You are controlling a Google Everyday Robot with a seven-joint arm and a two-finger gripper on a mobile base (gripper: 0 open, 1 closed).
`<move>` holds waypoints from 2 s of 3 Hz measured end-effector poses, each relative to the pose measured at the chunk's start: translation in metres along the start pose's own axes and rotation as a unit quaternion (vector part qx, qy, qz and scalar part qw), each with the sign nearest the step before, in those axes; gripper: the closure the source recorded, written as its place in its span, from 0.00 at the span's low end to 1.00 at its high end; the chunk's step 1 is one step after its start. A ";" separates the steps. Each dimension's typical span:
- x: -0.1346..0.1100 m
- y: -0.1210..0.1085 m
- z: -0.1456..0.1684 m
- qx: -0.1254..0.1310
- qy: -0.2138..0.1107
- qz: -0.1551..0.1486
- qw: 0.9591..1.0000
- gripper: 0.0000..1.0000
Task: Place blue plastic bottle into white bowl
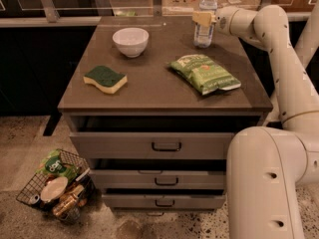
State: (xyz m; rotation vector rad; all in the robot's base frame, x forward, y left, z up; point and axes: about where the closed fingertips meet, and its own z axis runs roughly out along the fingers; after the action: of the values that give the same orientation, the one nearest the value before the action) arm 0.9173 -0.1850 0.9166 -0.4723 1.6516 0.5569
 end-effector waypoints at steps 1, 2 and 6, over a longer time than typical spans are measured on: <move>-0.029 0.023 -0.001 -0.006 0.020 -0.019 1.000 1.00; -0.060 0.048 0.001 -0.014 0.027 -0.036 0.999 1.00; -0.102 0.181 0.050 -0.107 -0.035 -0.039 0.993 1.00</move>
Offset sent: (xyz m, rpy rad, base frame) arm -0.0324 0.0424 0.1092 -0.1159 -0.0249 0.0382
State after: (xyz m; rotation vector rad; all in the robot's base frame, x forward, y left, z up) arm 0.8648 -0.0108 1.0288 -0.6655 1.5072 0.6887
